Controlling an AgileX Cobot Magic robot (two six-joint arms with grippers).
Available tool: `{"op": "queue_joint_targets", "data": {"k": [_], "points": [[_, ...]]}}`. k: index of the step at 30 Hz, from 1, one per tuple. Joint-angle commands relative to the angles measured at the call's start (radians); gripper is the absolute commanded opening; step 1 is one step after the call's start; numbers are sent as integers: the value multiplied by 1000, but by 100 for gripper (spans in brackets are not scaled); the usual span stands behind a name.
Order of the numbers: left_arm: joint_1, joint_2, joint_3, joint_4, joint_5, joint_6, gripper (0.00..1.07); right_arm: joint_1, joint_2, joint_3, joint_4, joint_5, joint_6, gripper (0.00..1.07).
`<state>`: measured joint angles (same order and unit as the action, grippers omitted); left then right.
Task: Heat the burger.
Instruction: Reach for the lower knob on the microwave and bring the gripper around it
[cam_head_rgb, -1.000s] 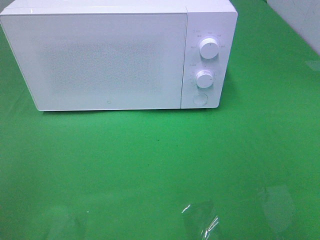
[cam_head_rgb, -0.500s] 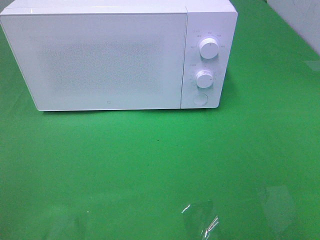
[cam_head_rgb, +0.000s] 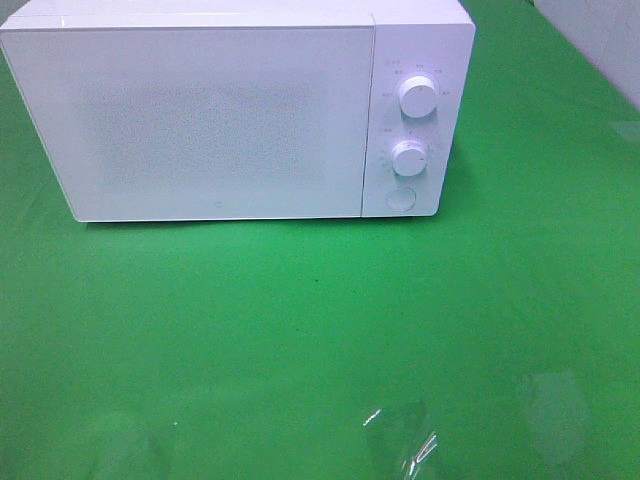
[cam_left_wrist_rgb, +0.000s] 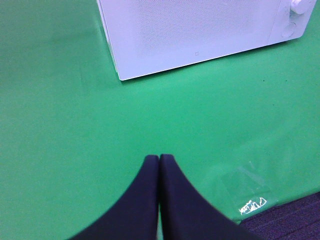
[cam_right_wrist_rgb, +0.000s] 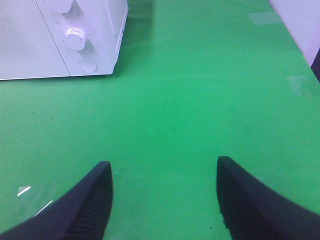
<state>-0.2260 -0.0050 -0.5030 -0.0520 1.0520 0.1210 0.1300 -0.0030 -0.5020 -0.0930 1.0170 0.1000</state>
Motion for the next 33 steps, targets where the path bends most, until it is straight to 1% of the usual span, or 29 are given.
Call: {"op": "queue_joint_targets", "data": {"k": [1,8,13,14,15,17,18,19,20,21,22,23,24,25,26,27,30,32,33], "points": [[3,-23,4,5,-12,4,0,1,-27,3,-3,-11,-3,57],[3,-23,4,5,-12,3,0,1,-27,3,-3,-12,-3,57],[3,-23,4,4,-12,3,0,1,25,-13,-18,-34,-4,57],[3,-23,4,4,-12,3,0,1,72,-23,-24,-69,-4,57],[3,-23,4,4,-12,3,0,1,72,-23,-24,-69,-4,57],[3,-23,4,4,-12,2,0,1,163,-20,-29,-187,-4,57],[3,-23,4,4,-12,2,0,1,163,-20,-29,-187,-4,57],[3,-23,4,4,-12,2,0,1,219,-16,-30,-263,-4,57],[3,-23,4,4,-12,2,0,1,219,-16,-30,-263,-4,57],[3,-23,4,4,-12,2,0,1,269,-8,-30,-326,-4,57],[3,-23,4,4,-12,2,0,1,269,-8,-30,-326,-4,57],[3,-23,4,4,-12,2,0,1,319,1,-30,-383,-3,57],[3,-23,4,4,-12,2,0,1,319,1,-30,-383,-3,57],[3,-23,4,4,-12,2,0,1,379,11,-30,-437,-3,57],[3,-23,4,4,-12,2,0,1,379,11,-30,-437,-3,57],[3,-23,4,4,-12,2,0,1,436,18,-30,-500,-3,57],[3,-23,4,4,-12,2,0,1,468,20,-30,-530,-3,57],[3,-23,4,4,-12,2,0,1,593,20,-30,-650,-3,57],[3,-23,4,4,-12,2,0,1,593,20,-30,-650,-3,57]]}}
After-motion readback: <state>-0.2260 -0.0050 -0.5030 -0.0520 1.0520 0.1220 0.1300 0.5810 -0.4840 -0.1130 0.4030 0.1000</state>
